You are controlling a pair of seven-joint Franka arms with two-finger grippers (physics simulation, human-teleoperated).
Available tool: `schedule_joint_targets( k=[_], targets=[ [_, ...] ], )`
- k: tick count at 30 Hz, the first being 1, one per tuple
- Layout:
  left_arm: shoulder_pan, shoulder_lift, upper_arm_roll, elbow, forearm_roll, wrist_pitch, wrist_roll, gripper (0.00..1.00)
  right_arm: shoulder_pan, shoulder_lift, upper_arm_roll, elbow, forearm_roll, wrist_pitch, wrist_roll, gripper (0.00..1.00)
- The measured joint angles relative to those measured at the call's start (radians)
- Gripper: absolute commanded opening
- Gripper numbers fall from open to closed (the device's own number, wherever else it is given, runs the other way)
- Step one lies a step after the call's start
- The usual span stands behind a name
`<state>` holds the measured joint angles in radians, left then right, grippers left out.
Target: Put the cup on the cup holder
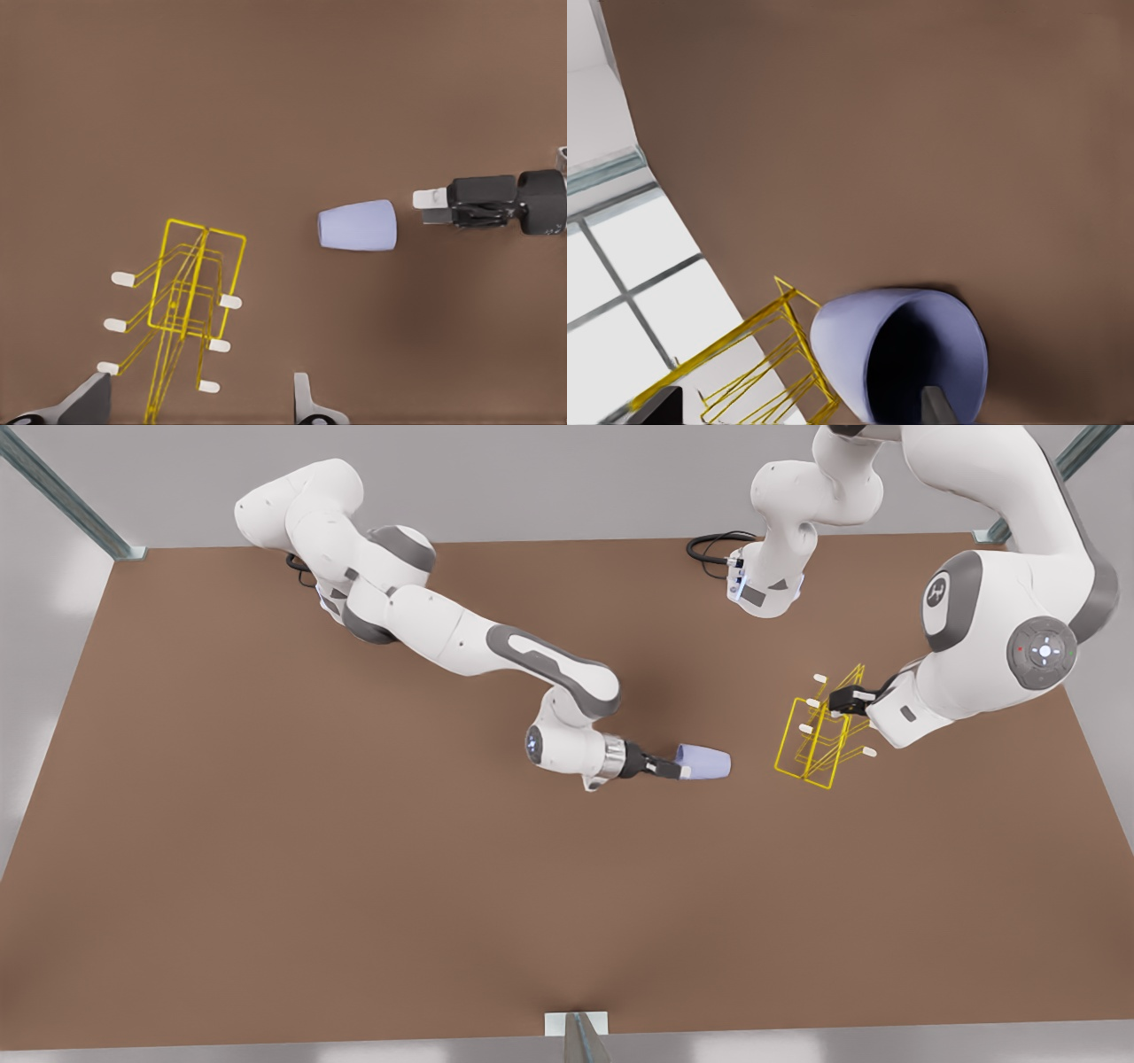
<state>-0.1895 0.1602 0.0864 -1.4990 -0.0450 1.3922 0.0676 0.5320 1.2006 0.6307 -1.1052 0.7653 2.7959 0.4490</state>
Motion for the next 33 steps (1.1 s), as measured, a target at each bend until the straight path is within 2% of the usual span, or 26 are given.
schedule_joint_targets(
  k=[3, 6, 7, 9, 11, 15, 17, 21, 27, 33],
  targets=[
    [-0.092, 0.021, -0.066, -0.001, 0.0, -0.022, -0.104, 1.0, -0.086, -0.174, -0.097, -0.141, -0.019, -0.076, 0.017, 1.0],
    [-0.214, 0.046, -0.108, -0.121, -0.008, 0.036, -0.279, 1.0, -0.225, -0.496, -0.305, -0.291, -0.072, -0.259, 0.037, 1.0],
    [-0.216, 0.054, -0.111, -0.206, -0.009, 0.096, -0.356, 1.0, -0.285, -0.607, -0.364, -0.321, -0.149, -0.339, 0.043, 1.0],
    [-0.203, 0.067, -0.109, -0.345, -0.025, 0.253, -0.54, 1.0, -0.412, -0.822, -0.426, -0.356, -0.355, -0.529, 0.038, 1.0],
    [-0.189, 0.074, -0.104, -0.405, -0.046, 0.383, -0.739, 1.0, -0.482, -0.952, -0.508, -0.381, -0.502, -0.72, 0.009, 1.0],
    [-0.198, 0.075, -0.105, -0.519, -0.083, 0.65, -1.133, 1.0, -0.523, -1.006, -0.561, -0.403, -0.661, -1.008, -0.07, 1.0],
    [-0.201, 0.086, -0.105, -0.55, -0.098, 0.754, -1.305, 1.0, -0.507, -1.055, -0.586, -0.488, -0.701, -1.054, -0.114, 1.0],
    [-0.199, 0.085, -0.105, -0.63, -0.105, 0.937, -1.585, 1.0, -0.506, -1.034, -0.593, -0.473, -0.737, -1.099, -0.194, 1.0],
    [-0.136, 0.09, -0.101, -0.672, -0.104, 1.022, -1.78, 1.0, -0.509, -1.022, -0.592, -0.461, -0.75, -1.132, -0.284, 1.0],
    [-0.186, 0.116, -0.103, -0.673, -0.1, 1.044, -1.884, 1.0, -0.512, -1.017, -0.594, -0.459, -0.753, -1.143, -0.354, 1.0]
  ],
)
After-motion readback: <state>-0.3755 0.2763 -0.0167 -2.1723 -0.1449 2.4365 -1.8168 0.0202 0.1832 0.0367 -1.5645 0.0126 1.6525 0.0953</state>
